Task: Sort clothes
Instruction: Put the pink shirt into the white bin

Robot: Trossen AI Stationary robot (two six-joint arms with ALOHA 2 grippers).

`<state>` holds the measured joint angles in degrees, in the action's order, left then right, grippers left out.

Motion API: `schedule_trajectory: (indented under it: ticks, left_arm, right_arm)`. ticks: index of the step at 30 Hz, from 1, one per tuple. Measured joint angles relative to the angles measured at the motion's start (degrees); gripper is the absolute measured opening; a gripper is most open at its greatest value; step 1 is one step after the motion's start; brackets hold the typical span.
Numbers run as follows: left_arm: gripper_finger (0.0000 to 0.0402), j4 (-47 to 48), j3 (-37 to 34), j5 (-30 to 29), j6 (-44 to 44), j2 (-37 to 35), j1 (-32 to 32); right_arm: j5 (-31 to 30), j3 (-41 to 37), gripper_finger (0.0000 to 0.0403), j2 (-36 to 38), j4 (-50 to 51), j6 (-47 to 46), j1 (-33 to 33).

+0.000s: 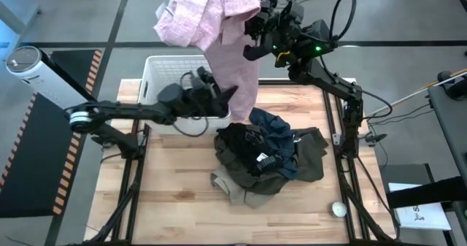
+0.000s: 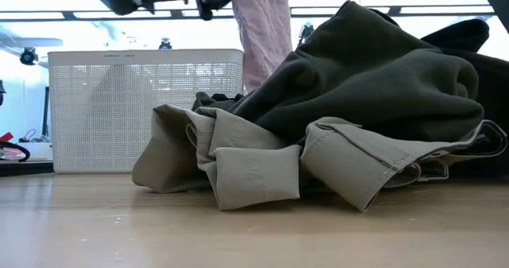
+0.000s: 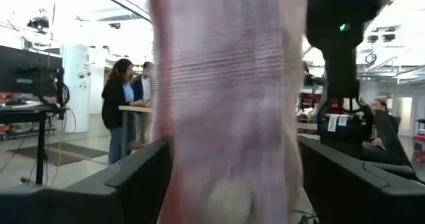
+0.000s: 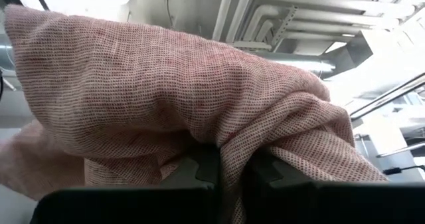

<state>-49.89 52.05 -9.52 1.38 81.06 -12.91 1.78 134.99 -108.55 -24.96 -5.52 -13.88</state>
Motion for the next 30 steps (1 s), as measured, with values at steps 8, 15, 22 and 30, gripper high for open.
schedule_trajectory:
  ticks: [8,15,22,30]
  left_arm:
    - [0.021,12.85,14.4,-1.52,-2.95,8.58,0.07]
    - [0.0016,15.16,13.42,-3.39,-7.95,4.35,-0.03]
    - [0.0003,18.44,8.51,-8.43,-13.22,-6.64,-0.99]
    - [0.0001,27.93,8.18,-12.67,-19.95,-20.94,-1.51]
  right_arm:
    - [0.39,-0.02,0.0009,0.38,1.19,0.16,0.89]
    - [1.25,0.01,0.0009,3.68,5.25,2.79,1.02]
    - [1.23,0.01,0.0009,5.18,7.05,3.17,0.97]
    - [1.27,0.01,0.0009,5.01,8.5,2.34,-0.29]
